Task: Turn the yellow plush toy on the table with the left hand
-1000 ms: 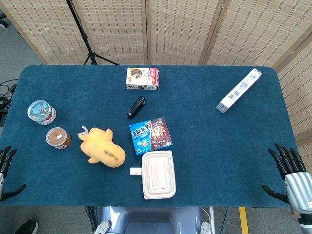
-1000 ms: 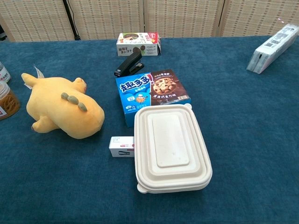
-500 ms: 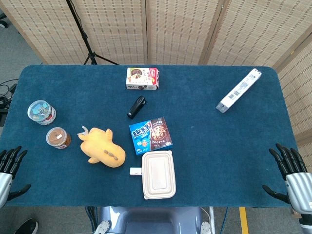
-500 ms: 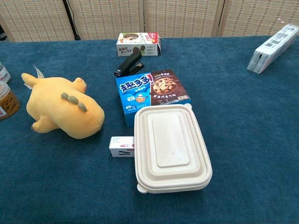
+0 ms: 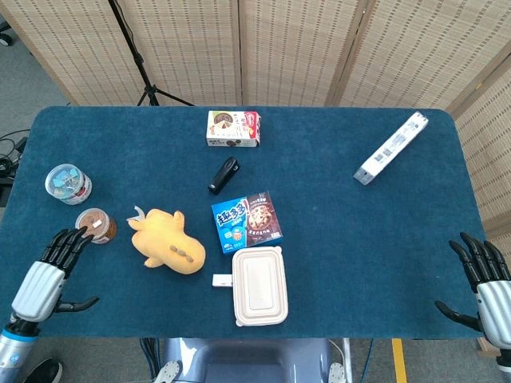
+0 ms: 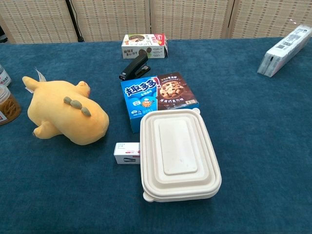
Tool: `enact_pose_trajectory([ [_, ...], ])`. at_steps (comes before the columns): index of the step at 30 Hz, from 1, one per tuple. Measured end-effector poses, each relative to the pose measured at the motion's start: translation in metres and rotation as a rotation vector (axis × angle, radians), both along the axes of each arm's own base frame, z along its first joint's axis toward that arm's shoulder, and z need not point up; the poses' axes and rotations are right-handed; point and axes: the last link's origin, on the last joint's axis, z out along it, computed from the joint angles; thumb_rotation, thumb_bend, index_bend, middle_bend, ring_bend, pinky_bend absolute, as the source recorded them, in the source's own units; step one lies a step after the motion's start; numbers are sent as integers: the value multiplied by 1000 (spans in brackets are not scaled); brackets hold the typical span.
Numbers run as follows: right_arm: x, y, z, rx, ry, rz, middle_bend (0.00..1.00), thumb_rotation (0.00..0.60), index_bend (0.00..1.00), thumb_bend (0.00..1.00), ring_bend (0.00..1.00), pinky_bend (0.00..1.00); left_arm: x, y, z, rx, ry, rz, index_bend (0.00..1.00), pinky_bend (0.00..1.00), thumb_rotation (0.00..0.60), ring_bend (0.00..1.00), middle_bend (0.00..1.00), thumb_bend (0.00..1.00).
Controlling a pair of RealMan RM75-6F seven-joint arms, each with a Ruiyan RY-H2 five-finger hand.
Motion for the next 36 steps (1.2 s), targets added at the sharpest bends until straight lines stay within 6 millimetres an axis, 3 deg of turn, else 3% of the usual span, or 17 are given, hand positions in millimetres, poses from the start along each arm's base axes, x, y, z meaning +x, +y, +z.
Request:
enact_pose_trajectory([
  [4,-1,-1,1,2,-7,-2,0,600,0,0,0,0,22,15,-23,-6,47,-73,0,0,0,0,0,0],
  [11,-4,-4,3,4,-15,-19,0,600,0,0,0,0,70,45,-90,-76,93,-174,0,0,0,0,0,0],
  [17,-8,-7,4,5,-22,-34,0,600,0,0,0,0,110,60,-132,-123,85,-236,0,0,0,0,0,0],
  [25,-10,-10,5,7,-28,-47,0,600,0,0,0,0,113,75,-155,-140,122,-215,0,0,0,0,0,0],
  [36,-10,-10,3,5,-22,-47,0,600,0,0,0,0,92,105,-172,-155,132,-130,0,0,0,0,0,0],
])
